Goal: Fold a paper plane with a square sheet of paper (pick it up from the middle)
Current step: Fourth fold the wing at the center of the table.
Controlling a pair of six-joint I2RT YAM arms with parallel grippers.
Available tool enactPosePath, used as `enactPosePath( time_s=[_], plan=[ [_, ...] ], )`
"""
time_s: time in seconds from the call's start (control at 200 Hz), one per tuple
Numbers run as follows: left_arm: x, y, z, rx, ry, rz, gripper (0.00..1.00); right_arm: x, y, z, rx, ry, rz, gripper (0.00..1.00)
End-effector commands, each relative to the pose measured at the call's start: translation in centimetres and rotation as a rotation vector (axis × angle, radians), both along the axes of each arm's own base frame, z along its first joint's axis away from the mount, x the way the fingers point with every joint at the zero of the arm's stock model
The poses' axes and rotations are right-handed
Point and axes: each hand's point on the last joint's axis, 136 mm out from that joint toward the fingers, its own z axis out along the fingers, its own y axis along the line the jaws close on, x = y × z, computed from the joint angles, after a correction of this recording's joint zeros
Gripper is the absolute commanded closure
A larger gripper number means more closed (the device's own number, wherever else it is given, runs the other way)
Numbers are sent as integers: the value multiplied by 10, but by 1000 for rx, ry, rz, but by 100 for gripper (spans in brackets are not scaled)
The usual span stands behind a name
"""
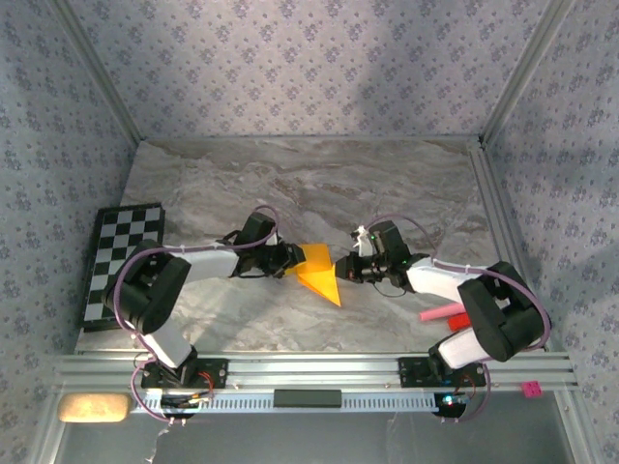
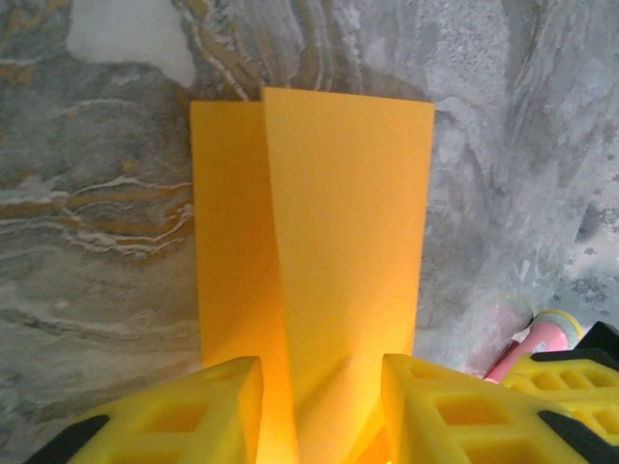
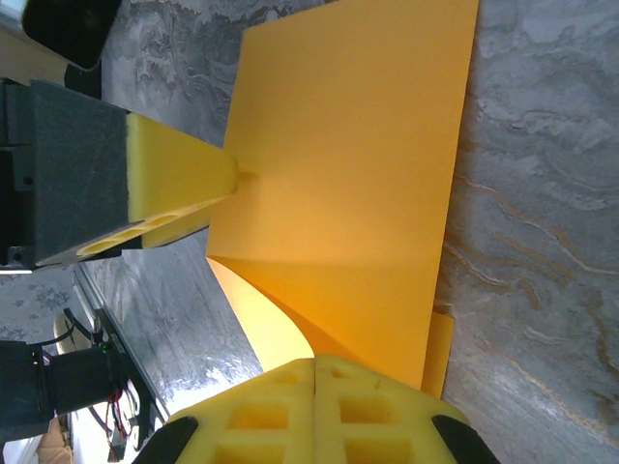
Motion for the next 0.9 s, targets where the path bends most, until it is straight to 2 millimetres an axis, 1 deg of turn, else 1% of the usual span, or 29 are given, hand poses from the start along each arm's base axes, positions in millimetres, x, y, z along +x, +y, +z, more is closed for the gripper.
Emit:
enactPosePath(
  time_s=[0.0,0.205,0.275,0.39,0.535,0.655,0.72,0.81,0.84,0.865,0.895],
  plan=[
    [11,-10,12,-48,-30,-7,65,-2,-2,3,12,0,-1,93],
    [13,-13,16,-77,-35,-3,75,-3,-4,1,-1,7,-9,92],
    [13,-12,17,-79,-37,4,78,-3,-7,0,-15,9,-20,89],
    [14,-11,19,-82,-44,21,83,0,-20,-1,-90,-3,-76,80],
    [16,-10,28,-95,-56,59,88,0,-38,12,-180,-66,-133,61],
    [16,-8,35,-86,-72,100,89,-2,-54,21,-262,-139,-155,53],
    [16,-7,38,-84,-77,122,90,-4,-56,27,-267,-174,-150,50],
    [17,-6,42,-89,-79,155,91,-6,-51,31,-280,-240,-126,48],
    [16,-6,42,-91,-79,165,91,-8,-48,30,-291,-272,-107,46],
    [16,-6,44,-95,-82,170,91,-9,-47,29,-312,-302,-100,40],
    [15,-6,44,-94,-81,178,91,-10,-44,28,-337,-339,-87,39]
  ],
)
